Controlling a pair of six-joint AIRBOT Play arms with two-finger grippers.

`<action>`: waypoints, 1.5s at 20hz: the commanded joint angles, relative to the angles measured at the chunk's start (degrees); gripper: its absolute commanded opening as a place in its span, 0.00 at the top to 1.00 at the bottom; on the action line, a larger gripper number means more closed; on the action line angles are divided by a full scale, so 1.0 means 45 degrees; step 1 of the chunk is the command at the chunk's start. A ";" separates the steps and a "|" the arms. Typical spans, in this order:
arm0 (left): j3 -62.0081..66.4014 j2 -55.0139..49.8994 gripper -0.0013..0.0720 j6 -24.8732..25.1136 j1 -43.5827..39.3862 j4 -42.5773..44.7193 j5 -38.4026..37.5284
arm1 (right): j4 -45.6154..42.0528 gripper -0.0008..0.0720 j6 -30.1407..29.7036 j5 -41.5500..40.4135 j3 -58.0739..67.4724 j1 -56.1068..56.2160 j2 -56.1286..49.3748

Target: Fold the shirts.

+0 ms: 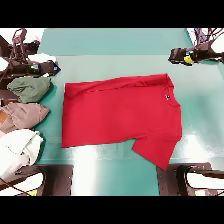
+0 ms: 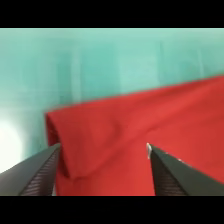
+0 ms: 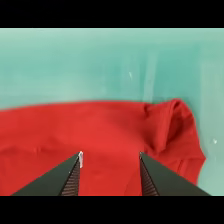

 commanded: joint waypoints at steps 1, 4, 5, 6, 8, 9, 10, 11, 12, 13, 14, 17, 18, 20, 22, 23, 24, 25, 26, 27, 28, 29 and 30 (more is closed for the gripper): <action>0.0607 -0.0015 0.11 -0.0039 0.0937 0.0141 -0.1734 | 0.0015 0.42 0.0330 -0.0253 0.0039 -0.0005 0.0350; 0.0029 0.0486 0.11 -0.0024 0.1734 0.1054 -0.4158 | 0.0000 0.43 0.0170 0.0471 -0.0126 0.0117 0.1287; -0.0763 0.0894 0.11 -0.0024 0.1841 0.1496 -0.4532 | 0.0005 0.43 0.0015 0.0544 -0.0408 0.0199 0.1685; -0.1763 0.1409 0.11 -0.0029 0.1841 0.1783 -0.4585 | 0.0005 0.43 -0.0073 0.0554 -0.0733 0.0267 0.2064; -0.4279 0.2793 0.11 -0.0024 0.1836 0.1341 -0.4527 | 0.0000 0.43 -0.0112 0.0510 -0.1496 0.0427 0.2807; -0.5591 0.3555 0.11 -0.0024 0.1836 0.0962 -0.4527 | -0.0005 0.43 -0.0112 0.0461 -0.1943 0.0486 0.3186; -0.6693 0.4206 0.11 -0.0029 0.1836 0.0879 -0.4541 | 0.0000 0.43 -0.0107 0.0316 -0.2365 0.0486 0.3512; -0.7732 0.4838 0.11 -0.0029 0.1836 0.0884 -0.4556 | 0.0010 0.43 -0.0107 0.0141 -0.2832 0.0491 0.3832; -0.8612 0.5309 0.11 -0.0068 0.1821 0.0792 -0.4571 | 0.0010 0.43 -0.0102 -0.0005 -0.3230 0.0491 0.4095; -0.9253 0.5586 0.11 -0.0073 0.1729 0.0602 -0.4658 | 0.0015 0.43 -0.0102 -0.0044 -0.3551 0.0491 0.4308; -0.9777 0.5629 0.11 -0.0063 0.1545 0.0379 -0.4726 | 0.0015 0.43 -0.0102 -0.0039 -0.3764 0.0491 0.4449; -1.0569 0.5629 0.11 -0.0340 0.1030 0.0481 -0.4668 | 0.0015 0.43 -0.0102 -0.0024 -0.4148 0.0486 0.4799; -1.0622 0.5625 0.11 -0.0525 0.0967 0.0588 -0.4634 | 0.0019 0.43 -0.0102 -0.0005 -0.4085 0.0486 0.4799; -1.0622 0.5625 0.11 -0.0680 0.0967 0.0622 -0.4721 | 0.0015 0.43 -0.0102 -0.0034 -0.3920 0.0491 0.4789; -1.0622 0.5625 0.11 -0.0680 0.0967 0.0612 -0.4881 | 0.0024 0.43 -0.0097 -0.0044 -0.3779 0.0491 0.4784; -1.0622 0.5625 0.11 -0.0680 0.0967 0.0612 -0.4974 | 0.0024 0.43 -0.0097 -0.0083 -0.3784 0.0495 0.4789; -1.0622 0.5625 0.11 -0.0680 0.0967 0.0607 -0.5022 | 0.0024 0.43 -0.0097 -0.0068 -0.3784 0.0491 0.4784; -1.0622 0.5625 0.11 -0.0680 0.0967 0.0597 -0.5022 | 0.0024 0.43 -0.0097 -0.0073 -0.3784 0.0495 0.4784; -1.0622 0.5625 0.11 -0.0680 0.0967 0.0597 -0.5022 | 0.0029 0.43 -0.0097 -0.0078 -0.3784 0.0495 0.4784; -1.0622 0.5610 0.11 -0.0680 0.0957 0.0593 -0.5022 | 0.0024 0.43 -0.0097 -0.0073 -0.3784 0.0495 0.4784; -1.0642 0.5591 0.11 -0.0680 0.0957 0.0559 -0.5032 | 0.0024 0.43 -0.0097 -0.0083 -0.3784 0.0495 0.4784; -1.0715 0.5586 0.11 -0.0680 0.0957 0.0413 -0.4998 | 0.0024 0.43 -0.0097 -0.0073 -0.3784 0.0495 0.4784; -1.0729 0.5532 0.11 -0.0680 0.0957 0.0311 -0.4969 | 0.0024 0.43 -0.0097 -0.0073 -0.3784 0.0495 0.4784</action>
